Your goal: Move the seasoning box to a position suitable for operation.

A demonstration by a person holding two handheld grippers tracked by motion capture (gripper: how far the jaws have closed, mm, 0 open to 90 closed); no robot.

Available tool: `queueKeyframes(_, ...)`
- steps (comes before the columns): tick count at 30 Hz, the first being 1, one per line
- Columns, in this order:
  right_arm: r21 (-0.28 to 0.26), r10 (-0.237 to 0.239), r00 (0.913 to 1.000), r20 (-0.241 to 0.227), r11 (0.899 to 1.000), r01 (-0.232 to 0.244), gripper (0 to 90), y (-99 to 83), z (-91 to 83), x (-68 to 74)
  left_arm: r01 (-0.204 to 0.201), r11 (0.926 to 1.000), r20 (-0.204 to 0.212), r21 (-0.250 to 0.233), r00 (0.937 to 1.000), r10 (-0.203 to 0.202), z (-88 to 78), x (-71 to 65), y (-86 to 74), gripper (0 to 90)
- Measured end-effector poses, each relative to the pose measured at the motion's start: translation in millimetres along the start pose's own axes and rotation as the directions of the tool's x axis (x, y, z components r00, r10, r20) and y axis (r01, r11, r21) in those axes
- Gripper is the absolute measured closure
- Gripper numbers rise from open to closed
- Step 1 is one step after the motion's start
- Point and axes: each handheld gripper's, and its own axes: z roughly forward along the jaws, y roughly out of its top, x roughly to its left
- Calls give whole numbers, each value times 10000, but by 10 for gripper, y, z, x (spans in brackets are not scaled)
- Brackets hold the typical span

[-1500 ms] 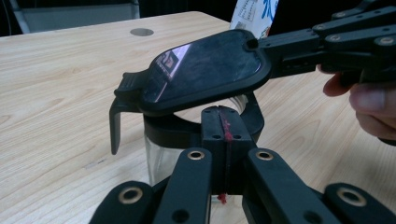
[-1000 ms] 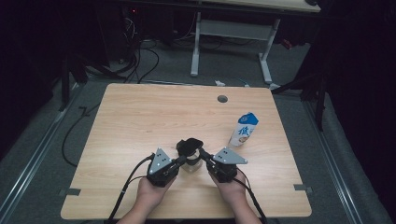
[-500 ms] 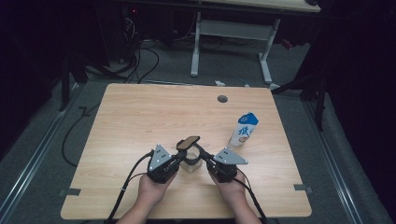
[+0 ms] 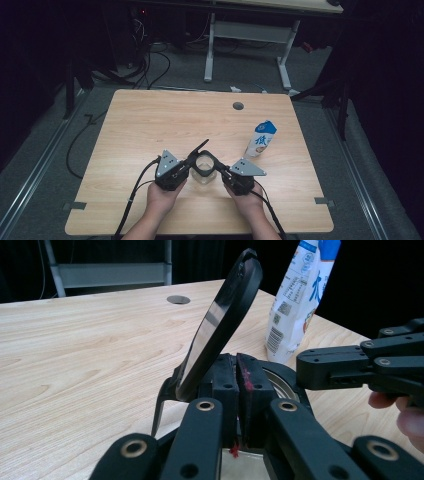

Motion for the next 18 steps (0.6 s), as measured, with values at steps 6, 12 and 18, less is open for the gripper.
queueKeyframes(6,-1,37,10000,-59,10000,-37,900,-1,0,-8,33,10000,-6,-42,10000,-33,16,1,34,861)
queueKeyframes(12,4,29,10000,-69,10000,-29,900,-1,0,-11,102,9999,-206,-32,9997,-102,40,44,75,853)
queueKeyframes(18,12,31,9999,-137,10000,-31,900,0,1,-19,192,9998,-417,-26,9989,-193,45,82,94,847)
